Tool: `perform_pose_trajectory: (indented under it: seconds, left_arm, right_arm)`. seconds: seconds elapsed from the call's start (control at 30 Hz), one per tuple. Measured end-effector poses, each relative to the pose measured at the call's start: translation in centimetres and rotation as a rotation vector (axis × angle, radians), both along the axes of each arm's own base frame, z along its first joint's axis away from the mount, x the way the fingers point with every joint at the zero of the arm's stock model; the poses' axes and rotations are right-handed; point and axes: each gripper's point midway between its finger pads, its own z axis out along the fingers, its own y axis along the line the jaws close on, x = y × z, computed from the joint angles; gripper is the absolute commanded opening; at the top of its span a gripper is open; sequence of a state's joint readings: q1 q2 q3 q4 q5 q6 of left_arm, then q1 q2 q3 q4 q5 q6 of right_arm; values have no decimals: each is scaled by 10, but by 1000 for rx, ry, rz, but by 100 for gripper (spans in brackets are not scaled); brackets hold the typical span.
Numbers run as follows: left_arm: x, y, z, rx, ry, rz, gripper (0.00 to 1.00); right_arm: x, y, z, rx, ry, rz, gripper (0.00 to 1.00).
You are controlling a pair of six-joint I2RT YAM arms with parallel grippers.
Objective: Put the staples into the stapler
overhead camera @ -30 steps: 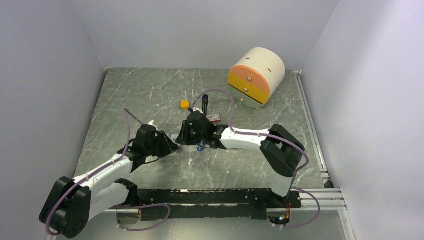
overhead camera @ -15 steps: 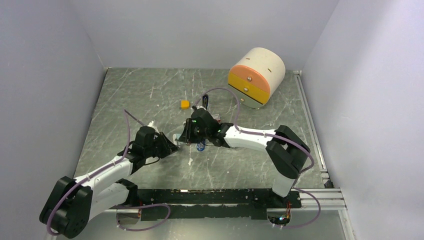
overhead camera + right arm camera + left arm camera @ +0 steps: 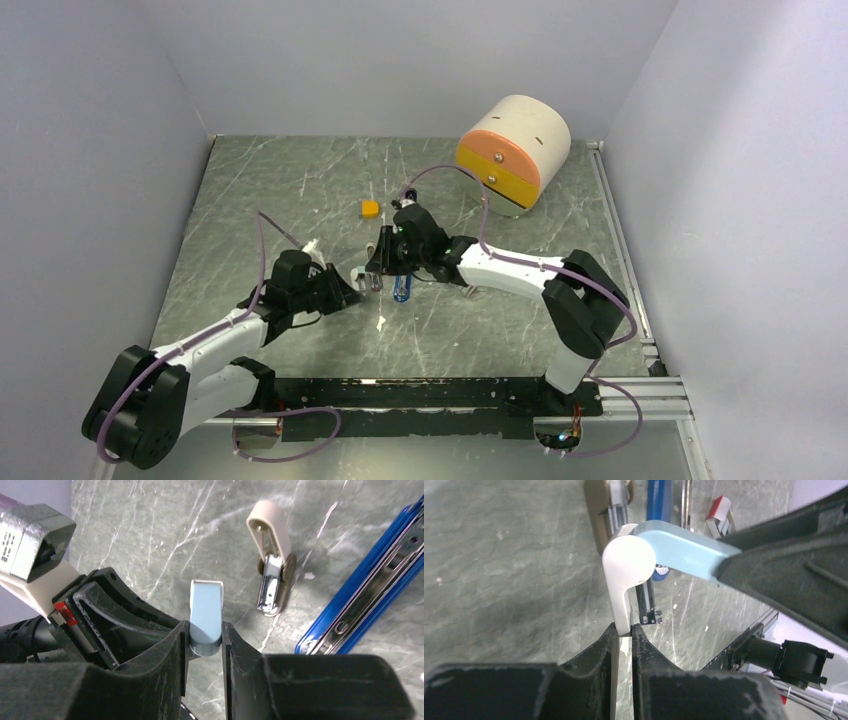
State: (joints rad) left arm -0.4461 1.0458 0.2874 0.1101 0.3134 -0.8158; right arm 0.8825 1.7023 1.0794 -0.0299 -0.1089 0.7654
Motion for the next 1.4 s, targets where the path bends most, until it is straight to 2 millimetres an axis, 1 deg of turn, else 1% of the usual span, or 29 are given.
perform_pose_trajectory:
  seconds: [0.13, 0.23, 0.33, 0.37, 0.43, 0.47, 0.57, 0.63, 0.7, 0.8, 0.9, 1.0, 1.13, 1.23, 1.3, 1.37, 1.4]
  left_arm:
    - [1, -7, 7, -3, -26, -60, 12]
    - [1, -10, 13, -4, -54, -98, 11]
    - [-2, -13, 18, -17, -72, -130, 11]
    - [-3, -13, 20, -20, -77, -137, 11]
    - [-4, -14, 22, -25, -84, -149, 11]
    - [-5, -14, 22, -25, -86, -152, 10]
    - [-6, -14, 22, -21, -81, -154, 10]
    - [-7, -13, 21, -19, -72, -149, 10]
    - [-7, -12, 22, -25, -62, -131, 10]
    - [-5, -13, 24, -47, -45, -102, 10]
    - [-3, -14, 27, -65, -35, -83, 10]
    - [-1, -16, 28, -79, -28, -71, 10]
    - [0, -15, 27, -78, -25, -62, 10]
    - [0, -15, 27, -76, -25, -58, 11]
    - [1, -14, 26, -71, -27, -52, 13]
    - [2, -13, 27, -68, -31, -46, 16]
    - [2, -12, 27, -66, -36, -43, 21]
  right_arm:
    - [14, -5, 9, 12, -28, 11, 30]
    - [29, -6, 22, 36, -61, 4, 32]
    - [38, -6, 30, 57, -87, 4, 36]
    - [38, -6, 31, 60, -89, 7, 37]
    - [40, -6, 30, 60, -92, 9, 42]
    - [40, -6, 30, 61, -92, 12, 45]
    - [39, -4, 30, 71, -86, 24, 60]
    - [37, -2, 30, 81, -84, 34, 66]
    - [34, -1, 28, 91, -82, 42, 69]
    - [26, -2, 18, 81, -66, 49, 69]
    - [16, -1, 9, 65, -46, 55, 68]
    - [8, 4, 7, 63, -37, 58, 63]
    - [-1, 12, 4, 66, -20, 65, 48]
    - [-3, 14, -4, 55, -1, 58, 35]
    - [-1, 13, -7, 49, 6, 47, 30]
    - [-1, 14, -7, 51, 11, 38, 27]
    - [0, 15, -6, 52, 10, 35, 26]
